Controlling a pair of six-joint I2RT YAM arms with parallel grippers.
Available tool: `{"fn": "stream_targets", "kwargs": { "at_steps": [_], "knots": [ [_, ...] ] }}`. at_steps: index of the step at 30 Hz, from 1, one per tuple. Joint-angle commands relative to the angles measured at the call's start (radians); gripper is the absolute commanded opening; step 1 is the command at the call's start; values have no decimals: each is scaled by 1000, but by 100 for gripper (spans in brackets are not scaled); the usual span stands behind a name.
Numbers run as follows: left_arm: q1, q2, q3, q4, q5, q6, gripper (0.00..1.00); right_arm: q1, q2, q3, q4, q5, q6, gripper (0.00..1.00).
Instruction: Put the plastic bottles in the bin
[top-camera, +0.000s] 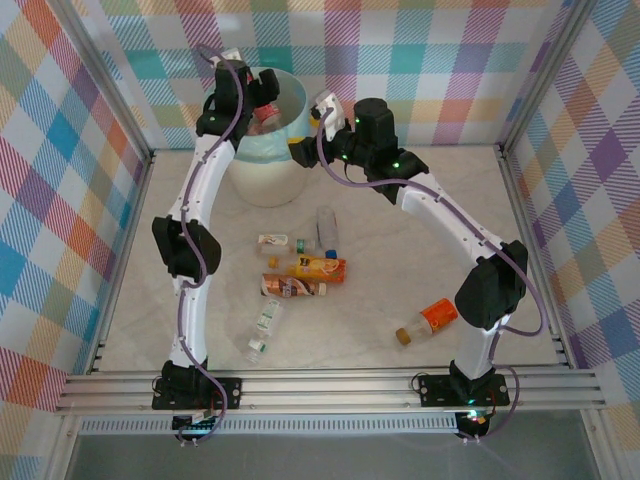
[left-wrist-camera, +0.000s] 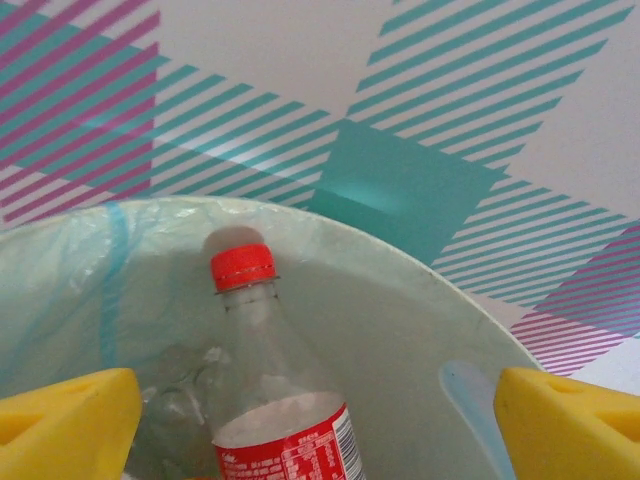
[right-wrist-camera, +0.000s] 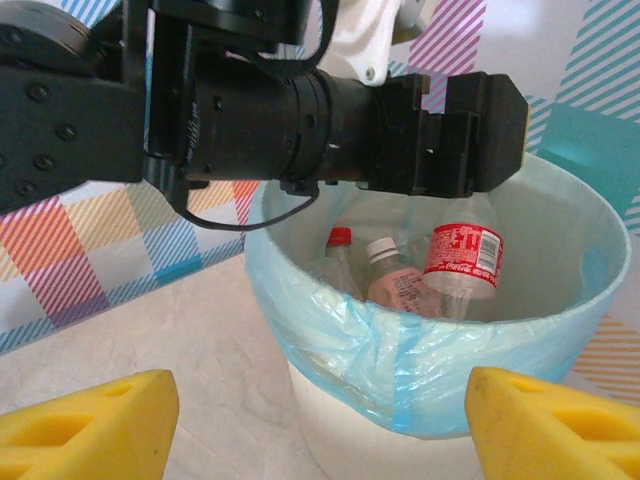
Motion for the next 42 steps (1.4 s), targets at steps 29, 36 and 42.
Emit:
{"fn": "stream_targets", "kwargs": {
  "at_steps": [29, 36, 42],
  "knots": [
    [-284, -840, -807, -410, 11, 262, 87, 11, -435, -515, -332, 36, 213, 78],
    [-441, -909, -1004, -366, 3, 306, 85, 11, -523, -598, -524, 306, 489, 81],
    [-592, -884, -1089, -269, 20, 314, 85, 3, -714, -767, -624, 514, 764, 89]
  ]
}}
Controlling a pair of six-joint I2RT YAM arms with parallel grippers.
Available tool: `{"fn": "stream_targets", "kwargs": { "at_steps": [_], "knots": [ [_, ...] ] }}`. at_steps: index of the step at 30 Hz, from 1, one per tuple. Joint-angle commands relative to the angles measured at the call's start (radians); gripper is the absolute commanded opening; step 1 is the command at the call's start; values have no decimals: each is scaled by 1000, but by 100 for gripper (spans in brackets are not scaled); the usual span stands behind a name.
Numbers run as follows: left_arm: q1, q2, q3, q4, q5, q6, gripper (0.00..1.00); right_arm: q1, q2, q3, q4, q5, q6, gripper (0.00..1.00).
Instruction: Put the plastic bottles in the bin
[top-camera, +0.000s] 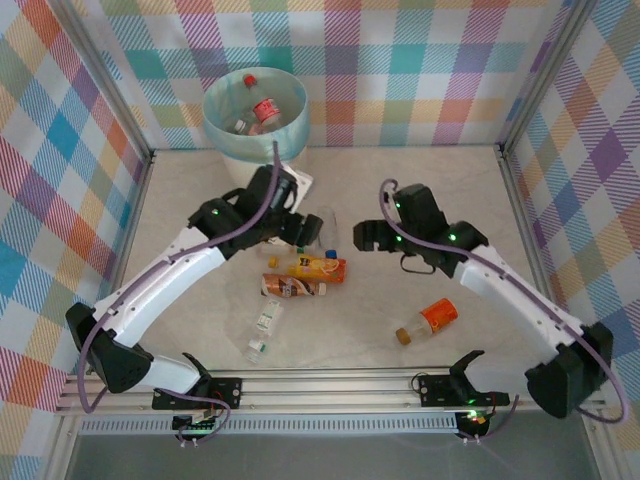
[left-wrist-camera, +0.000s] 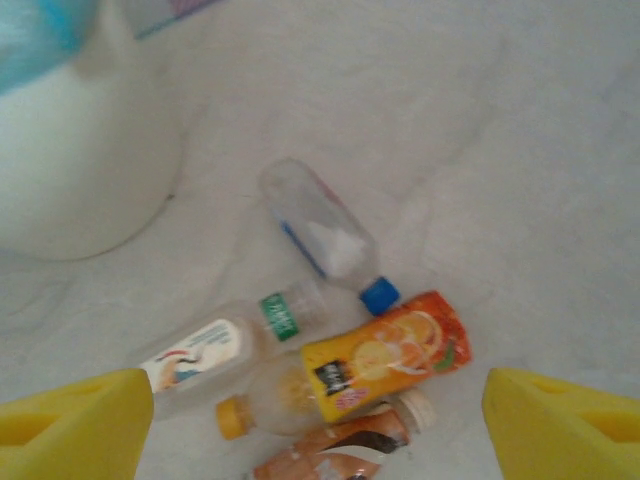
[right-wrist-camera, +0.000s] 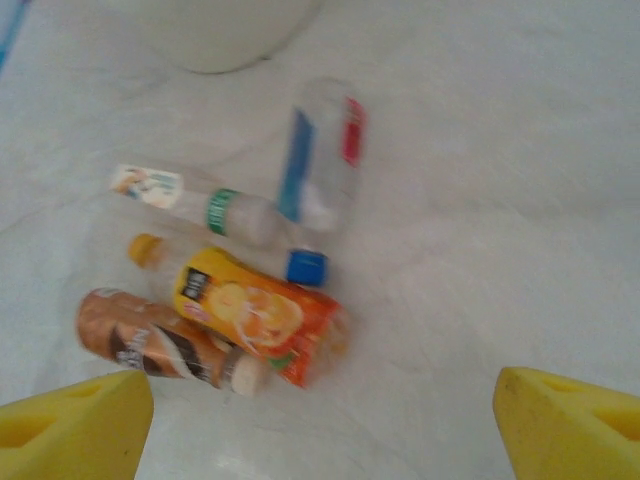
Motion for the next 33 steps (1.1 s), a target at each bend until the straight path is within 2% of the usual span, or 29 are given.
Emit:
{"fn": "stream_targets", "kwargs": {
  "at_steps": [1, 8, 14, 18, 23, 33],
  "knots": [
    [-64, 19, -36, 102, 22, 9, 85, -6, -111, -64, -145, 188, 269, 90],
    [-169, 108, -23, 190, 97, 23, 86, -32, -236, -148, -459, 307, 586, 97],
    [-207, 176, 15, 203, 100, 25, 86, -66, -240, -181, -619, 232, 786, 100],
    [-212, 189, 13, 205, 94, 25, 86, -67, -253, -263, -578, 129, 858, 100],
    [-212, 188, 3, 203, 72, 33, 87, -67, -255, -391, -448, 40, 925, 94],
    [-212, 186, -10, 192, 52, 37, 87, -67, -112, -480, -229, 13, 925, 92]
  ]
}}
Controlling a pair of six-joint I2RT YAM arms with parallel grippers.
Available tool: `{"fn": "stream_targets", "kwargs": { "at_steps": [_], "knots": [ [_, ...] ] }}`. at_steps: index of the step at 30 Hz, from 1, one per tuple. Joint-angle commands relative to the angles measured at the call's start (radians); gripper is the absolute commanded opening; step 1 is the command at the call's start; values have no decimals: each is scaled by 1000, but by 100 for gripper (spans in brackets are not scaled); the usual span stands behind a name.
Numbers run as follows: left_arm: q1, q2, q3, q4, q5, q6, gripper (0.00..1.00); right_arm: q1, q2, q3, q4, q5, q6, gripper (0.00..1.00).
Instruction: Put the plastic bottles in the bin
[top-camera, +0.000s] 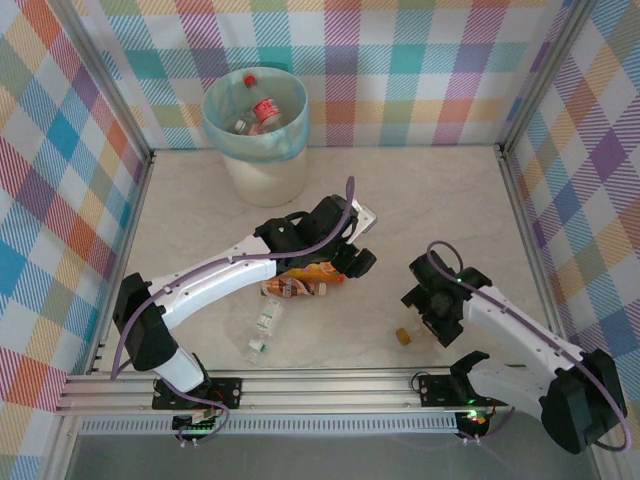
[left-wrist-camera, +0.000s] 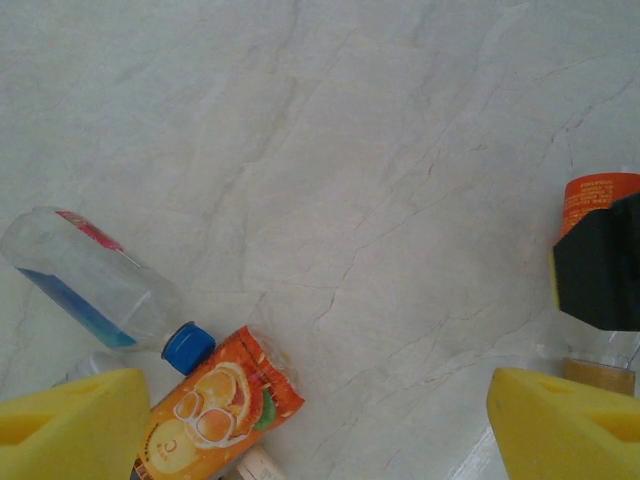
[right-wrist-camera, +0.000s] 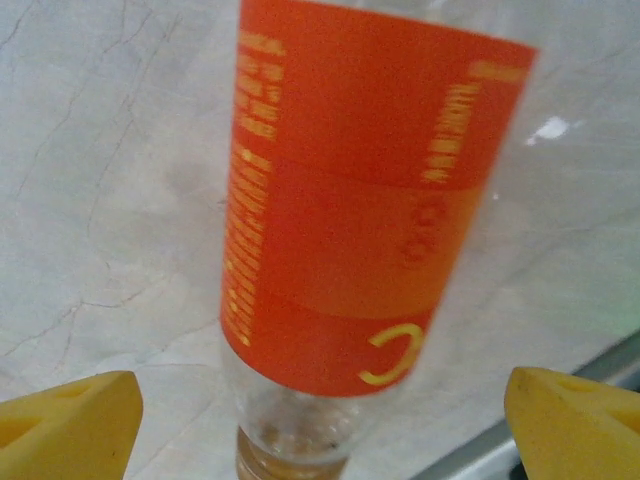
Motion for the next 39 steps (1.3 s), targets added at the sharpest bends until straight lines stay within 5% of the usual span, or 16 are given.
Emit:
{"fn": "stream_targets", "kwargs": {
  "at_steps": [1, 10, 17, 28, 39],
  "knots": [
    [-9, -7, 8, 4, -26, 16, 87, -2, 44, -25, 91, -23, 18, 92],
    [-9, -1, 14, -3, -87, 14, 87, -2, 140, -68, 234, -11, -4, 81],
    [13, -11, 26, 4, -120, -47, 87, -2, 85, -96, 295, 11, -79, 58],
    [189, -168, -44, 167, 270, -280, 88, 3, -120, -32, 473, -50, -447, 53],
    [284, -235, -45, 224, 488, -357, 91, 4, -155, 52, 902, -496, -802, 51]
  ]
}}
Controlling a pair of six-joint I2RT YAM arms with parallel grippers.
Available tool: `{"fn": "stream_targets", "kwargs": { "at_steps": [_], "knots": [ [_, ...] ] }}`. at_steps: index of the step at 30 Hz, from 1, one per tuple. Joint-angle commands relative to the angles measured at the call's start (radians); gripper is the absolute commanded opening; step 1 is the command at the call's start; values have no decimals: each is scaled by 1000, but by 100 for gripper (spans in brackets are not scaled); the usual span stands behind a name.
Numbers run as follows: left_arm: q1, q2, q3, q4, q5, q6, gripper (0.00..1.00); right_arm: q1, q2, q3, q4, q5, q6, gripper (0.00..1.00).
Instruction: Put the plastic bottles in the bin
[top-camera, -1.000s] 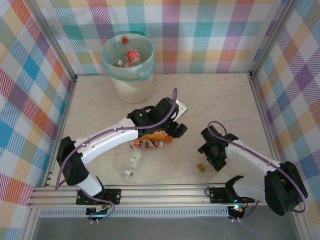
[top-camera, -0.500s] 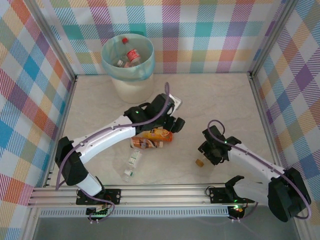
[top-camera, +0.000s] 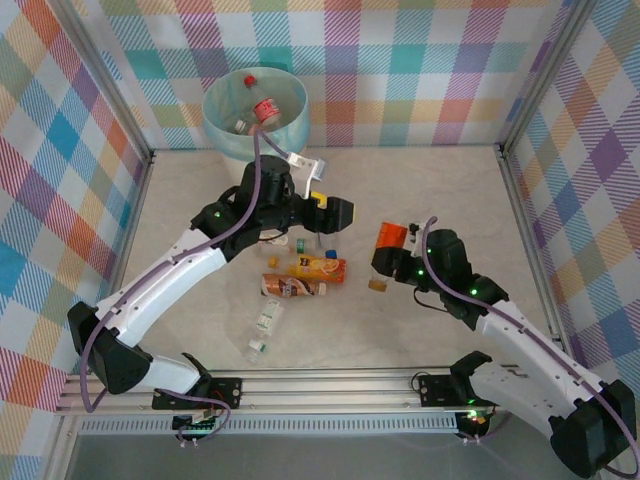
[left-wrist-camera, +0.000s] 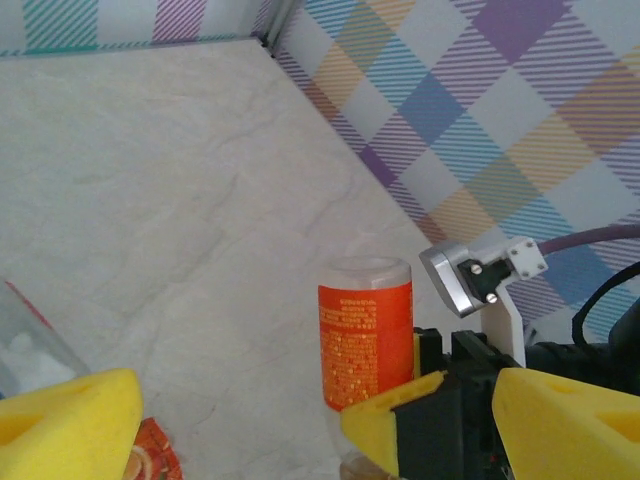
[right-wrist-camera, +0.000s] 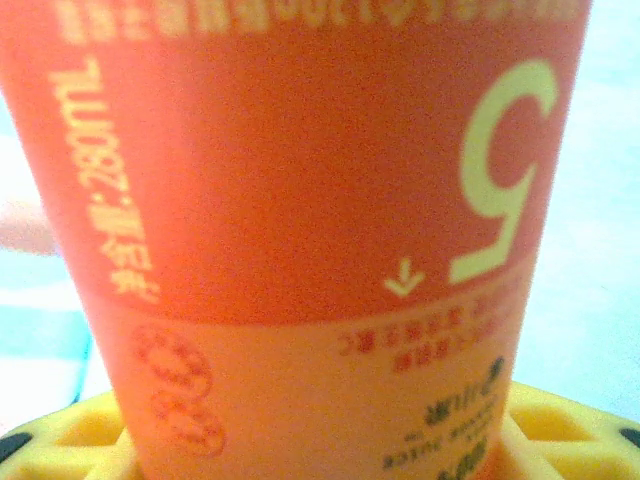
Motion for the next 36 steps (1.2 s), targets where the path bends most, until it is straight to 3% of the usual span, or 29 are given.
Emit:
{"fn": "stream_targets", "kwargs": {
  "at_steps": [1, 8, 14, 18, 24, 30, 36],
  "knots": [
    [29, -41, -17, 42, 96, -38, 91, 4, 24, 67, 200, -220, -152, 51],
    [39, -95, -44, 45, 195, -24, 91, 31, 127, 195, 292, -429, -238, 51],
    [39, -124, -56, 73, 299, -28, 90, 87, 206, 274, 310, -508, -279, 51],
    [39, -130, -55, 63, 310, -26, 89, 122, 232, 304, 314, -520, -300, 51],
    [39, -136, -61, 43, 264, -23, 75, 144, 241, 313, 318, -522, -318, 51],
    [39, -145, -62, 47, 243, -34, 54, 147, 236, 308, 306, -492, -330, 55],
    [39, -182, -53, 35, 170, -34, 50, 146, 230, 322, 294, -395, -333, 66]
  ]
}}
